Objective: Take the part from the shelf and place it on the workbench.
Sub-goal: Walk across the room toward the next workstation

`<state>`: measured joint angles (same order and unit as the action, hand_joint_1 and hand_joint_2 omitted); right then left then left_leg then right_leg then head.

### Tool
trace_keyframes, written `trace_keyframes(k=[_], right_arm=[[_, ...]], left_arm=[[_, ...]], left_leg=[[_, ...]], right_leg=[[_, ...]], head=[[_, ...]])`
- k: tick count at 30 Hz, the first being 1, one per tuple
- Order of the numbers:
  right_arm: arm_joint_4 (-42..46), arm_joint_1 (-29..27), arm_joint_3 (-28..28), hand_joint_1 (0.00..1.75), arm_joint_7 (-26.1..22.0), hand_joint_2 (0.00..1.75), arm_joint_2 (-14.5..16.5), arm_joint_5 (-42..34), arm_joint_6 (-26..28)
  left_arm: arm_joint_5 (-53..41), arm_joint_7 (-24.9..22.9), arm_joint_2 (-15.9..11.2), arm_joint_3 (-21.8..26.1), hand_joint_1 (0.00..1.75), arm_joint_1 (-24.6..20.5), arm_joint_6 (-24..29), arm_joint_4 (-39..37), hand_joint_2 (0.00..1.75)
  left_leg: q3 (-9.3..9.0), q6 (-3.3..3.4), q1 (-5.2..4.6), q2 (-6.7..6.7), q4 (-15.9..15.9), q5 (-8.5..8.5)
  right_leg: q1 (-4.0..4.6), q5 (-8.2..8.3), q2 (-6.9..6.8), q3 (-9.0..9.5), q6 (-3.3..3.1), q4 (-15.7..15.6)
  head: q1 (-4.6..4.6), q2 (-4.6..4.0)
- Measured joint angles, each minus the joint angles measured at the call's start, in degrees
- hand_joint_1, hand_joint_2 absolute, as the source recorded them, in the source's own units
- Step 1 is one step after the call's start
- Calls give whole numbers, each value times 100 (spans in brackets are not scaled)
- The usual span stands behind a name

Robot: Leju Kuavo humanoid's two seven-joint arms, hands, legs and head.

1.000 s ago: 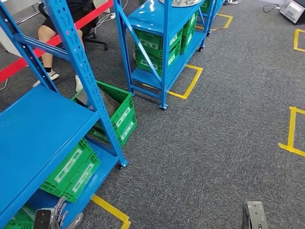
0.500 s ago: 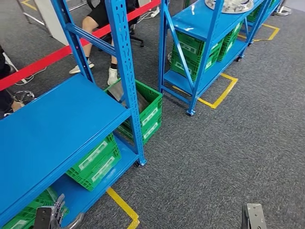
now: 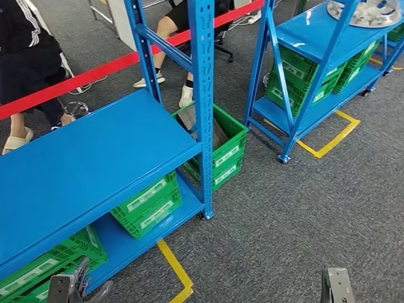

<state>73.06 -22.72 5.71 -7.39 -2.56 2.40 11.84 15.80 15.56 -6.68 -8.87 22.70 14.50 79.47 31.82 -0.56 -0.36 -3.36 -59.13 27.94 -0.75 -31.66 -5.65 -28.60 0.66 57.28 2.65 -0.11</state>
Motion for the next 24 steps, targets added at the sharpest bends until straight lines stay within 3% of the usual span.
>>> trace_keyframes(k=[1,3,5,7,9,10,11,13,15,17,19,21,23,24], right_arm=[[-2,8,3,0,-1,0,0,9,-9],[-4,30,4,0,1,0,1,22,-21],[-7,50,3,0,-2,0,2,30,-25],[-12,48,12,0,-4,0,1,34,-26],[-25,38,15,0,-3,0,1,35,-26],[-31,36,14,0,-2,0,2,35,-26],[-36,37,13,0,-2,0,2,35,-26],[-40,43,18,0,-7,0,1,35,-26],[-45,51,21,0,-22,0,1,36,-28],[-58,53,23,0,-35,0,2,37,-32],[-67,60,28,0,-40,0,3,37,-36],[-70,68,33,0,-45,0,4,38,-41],[-79,50,42,0,-49,0,4,39,-43],[-85,40,48,0,-50,0,4,39,-43]], left_arm=[[-9,25,-7,-2,0,0,-25,0,0],[-16,52,-17,-5,0,12,-58,0,0],[-15,59,-19,-9,0,18,-73,0,0],[-16,64,-19,-18,0,1,-81,0,0],[-16,64,-19,-22,0,-6,-84,-2,87],[-15,64,-19,-24,0,-3,-84,-3,131],[-15,64,-19,-25,0,0,-84,-5,175],[-20,64,-16,-28,0,1,-82,-7,175],[-32,64,-15,-29,0,-9,-78,-7,175],[-46,68,-16,-29,0,-16,-75,-7,175],[-58,70,-20,-32,0,4,-74,-7,175],[-64,71,-25,-43,0,25,-72,-7,175],[-65,73,-28,-51,0,11,-71,-7,175],[-66,73,-29,-51,0,1,-71,-8,175]], left_leg=[[-53,37,-23,-47,109,-7],[-43,97,-31,60,126,-30],[-32,160,1,172,173,-83],[-7,212,32,286,202,-127],[34,230,36,417,198,-149],[48,229,36,485,196,-161],[57,220,38,556,193,-172],[66,190,51,703,183,-194],[101,132,59,850,160,-225],[170,46,59,999,140,-288],[239,-35,70,1121,131,-351],[348,-92,63,913,-66,-149],[551,-135,58,541,-686,363],[649,-154,68,446,-1072,599]], right_leg=[[10,-16,-60,26,31,-2],[14,-27,-152,77,86,-17],[-2,-165,59,54,133,87],[-19,-525,426,-164,166,599],[-22,-863,553,-493,185,1344],[-24,-897,562,-594,193,1557],[-27,-815,563,-603,197,1570],[-45,-398,626,-319,199,983],[-69,-118,888,75,184,254],[-74,-84,1041,204,146,-14],[-77,-49,907,137,73,-23],[-80,8,731,46,-36,-34],[-56,69,534,-56,-121,-38],[-41,99,429,-99,-140,-36]], head=[[-2,0],[-1,0],[-13,0],[-51,0],[-73,0],[-73,0],[-73,0],[-73,0],[-73,0],[-71,0],[-71,0],[-43,0],[-11,0],[-7,0]])
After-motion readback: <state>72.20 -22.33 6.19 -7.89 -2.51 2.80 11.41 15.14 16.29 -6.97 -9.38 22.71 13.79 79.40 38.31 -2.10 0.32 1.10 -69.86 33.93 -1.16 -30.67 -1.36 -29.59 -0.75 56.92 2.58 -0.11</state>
